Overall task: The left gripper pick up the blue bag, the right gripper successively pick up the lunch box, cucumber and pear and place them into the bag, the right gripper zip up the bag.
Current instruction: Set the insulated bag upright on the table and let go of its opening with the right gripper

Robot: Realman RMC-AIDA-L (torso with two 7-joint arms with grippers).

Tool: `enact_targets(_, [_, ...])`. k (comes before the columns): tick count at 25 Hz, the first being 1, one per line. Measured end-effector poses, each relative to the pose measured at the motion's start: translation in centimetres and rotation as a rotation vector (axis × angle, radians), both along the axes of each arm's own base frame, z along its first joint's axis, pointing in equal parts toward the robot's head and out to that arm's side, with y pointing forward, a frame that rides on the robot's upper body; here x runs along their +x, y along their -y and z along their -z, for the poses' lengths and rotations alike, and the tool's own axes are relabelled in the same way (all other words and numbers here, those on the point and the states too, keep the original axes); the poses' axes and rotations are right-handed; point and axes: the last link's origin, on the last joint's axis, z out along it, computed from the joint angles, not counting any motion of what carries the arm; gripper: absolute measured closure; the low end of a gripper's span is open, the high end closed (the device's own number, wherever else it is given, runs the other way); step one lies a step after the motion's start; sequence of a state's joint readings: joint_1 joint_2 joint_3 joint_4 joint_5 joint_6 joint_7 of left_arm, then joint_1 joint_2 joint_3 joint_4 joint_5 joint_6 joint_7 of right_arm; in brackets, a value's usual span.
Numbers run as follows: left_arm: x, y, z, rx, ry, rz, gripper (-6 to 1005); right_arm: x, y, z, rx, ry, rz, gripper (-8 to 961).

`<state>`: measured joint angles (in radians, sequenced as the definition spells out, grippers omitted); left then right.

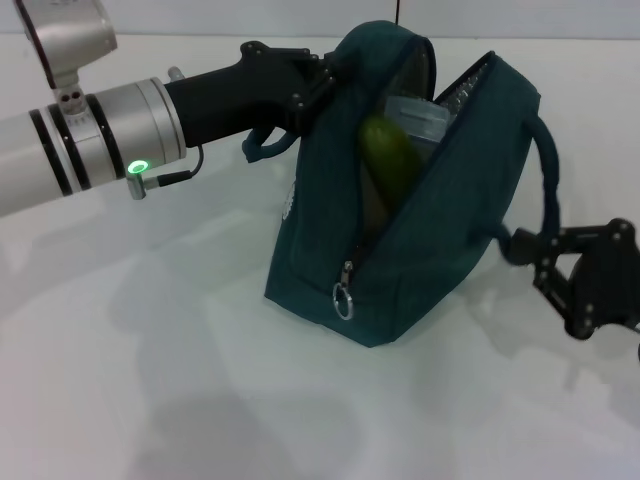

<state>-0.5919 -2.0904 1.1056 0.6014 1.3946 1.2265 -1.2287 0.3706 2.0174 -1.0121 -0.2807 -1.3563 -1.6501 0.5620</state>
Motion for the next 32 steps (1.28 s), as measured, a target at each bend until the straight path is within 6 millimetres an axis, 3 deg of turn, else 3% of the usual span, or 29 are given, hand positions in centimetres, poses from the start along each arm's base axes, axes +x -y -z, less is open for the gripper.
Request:
enact_targets(9, [-0.9, 0.6, -0.1, 0.038, 0.004, 0.014, 938, 0.2, -0.9, -1.5, 0.163, -0.075, 0.056, 940])
enact_targets(18, [-1.8, 4.1, 0.0, 0.143, 0.107, 0.177, 938, -0.1, -1.6, -3.5, 0.242, -0.084, 0.016, 947])
enact_targets(23, [-2.0, 5.6, 0.3, 0.144, 0.14, 0.225, 938, -0.3, -1.3, -4.6, 0.237, -0.085, -0.023, 950])
enact_targets(32, [-3.1, 6.3, 1.8, 0.146, 0.172, 0.144, 937, -0.8, -1.1, -5.9, 0.2, -0.07, -0.11, 953])
